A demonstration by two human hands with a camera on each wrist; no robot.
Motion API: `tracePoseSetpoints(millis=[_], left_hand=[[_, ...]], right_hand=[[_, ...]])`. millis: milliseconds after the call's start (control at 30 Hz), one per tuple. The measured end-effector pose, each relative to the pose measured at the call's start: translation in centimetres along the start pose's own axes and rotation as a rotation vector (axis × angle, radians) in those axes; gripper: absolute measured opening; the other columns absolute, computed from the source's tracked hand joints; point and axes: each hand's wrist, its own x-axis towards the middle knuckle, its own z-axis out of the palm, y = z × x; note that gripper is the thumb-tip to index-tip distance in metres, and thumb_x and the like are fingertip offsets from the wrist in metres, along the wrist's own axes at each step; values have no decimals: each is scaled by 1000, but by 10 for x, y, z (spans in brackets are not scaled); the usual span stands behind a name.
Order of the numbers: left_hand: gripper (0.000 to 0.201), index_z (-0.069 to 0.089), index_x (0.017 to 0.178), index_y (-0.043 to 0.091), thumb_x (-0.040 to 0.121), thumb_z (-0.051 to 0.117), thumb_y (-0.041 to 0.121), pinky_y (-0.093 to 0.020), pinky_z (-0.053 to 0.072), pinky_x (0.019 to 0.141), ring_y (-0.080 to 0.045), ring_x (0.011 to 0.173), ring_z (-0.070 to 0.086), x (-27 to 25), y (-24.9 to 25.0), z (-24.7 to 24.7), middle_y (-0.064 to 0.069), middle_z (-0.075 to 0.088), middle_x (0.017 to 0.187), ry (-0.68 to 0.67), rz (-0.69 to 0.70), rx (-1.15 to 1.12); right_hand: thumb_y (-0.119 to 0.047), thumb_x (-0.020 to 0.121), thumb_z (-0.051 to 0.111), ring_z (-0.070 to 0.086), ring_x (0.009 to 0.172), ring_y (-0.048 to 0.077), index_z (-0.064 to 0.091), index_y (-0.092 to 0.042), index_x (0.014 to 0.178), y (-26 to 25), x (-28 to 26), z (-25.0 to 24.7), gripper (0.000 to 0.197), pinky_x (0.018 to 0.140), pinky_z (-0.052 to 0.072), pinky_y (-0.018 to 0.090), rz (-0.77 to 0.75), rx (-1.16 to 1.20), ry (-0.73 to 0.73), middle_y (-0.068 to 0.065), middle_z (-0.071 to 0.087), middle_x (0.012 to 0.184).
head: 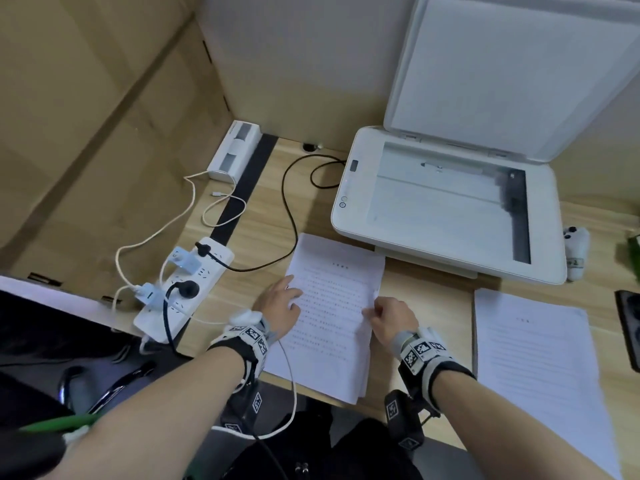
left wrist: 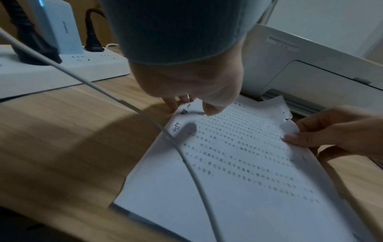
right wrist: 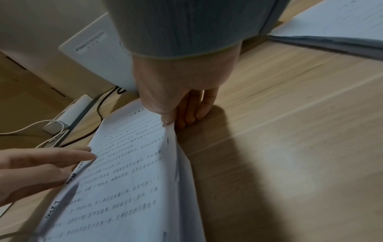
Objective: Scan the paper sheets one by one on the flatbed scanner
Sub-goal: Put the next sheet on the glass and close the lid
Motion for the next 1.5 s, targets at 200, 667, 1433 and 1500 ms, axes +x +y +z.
tracePoseSetpoints(millis=[200,667,1433,1500], left_hand=[[40,56,136,13,97,48,17,-32,29,116,-22,146,26,5,4,-7,-3,24,161,-36,-5,-6],[23,74,94,26,90,52,21,-23,50,74,-10,84,67,27,141,-93,12,72,89,-71,324,-40],[65,-9,155,9,104,11,43,-42,8,123,-29,150,-15,127,219,-43,-6,-21,161,-54,314,624],[67,-11,155,9,103,9,46,-42,7,123,-31,150,-16,131,223,-39,-10,-21,161,29,302,634]], right_hand=[[-24,91,54,52,59,30,47,-13,57,7,-4,-18,37,51,31,30,-9,-51,-42,4,50,58],[-29,94,57,63,41,7,67,-18,80,0,-14,-158,21,58,55,28,-49,-2,229,-2,68,61],[-51,104,17,-10,153,21,-4,-21,159,88,64,-198,66,125,1,38,-53,-283,196,5,-13,166],[-50,104,15,-13,153,20,-7,-22,159,84,73,-201,66,125,-1,38,-64,-268,193,3,-16,165]])
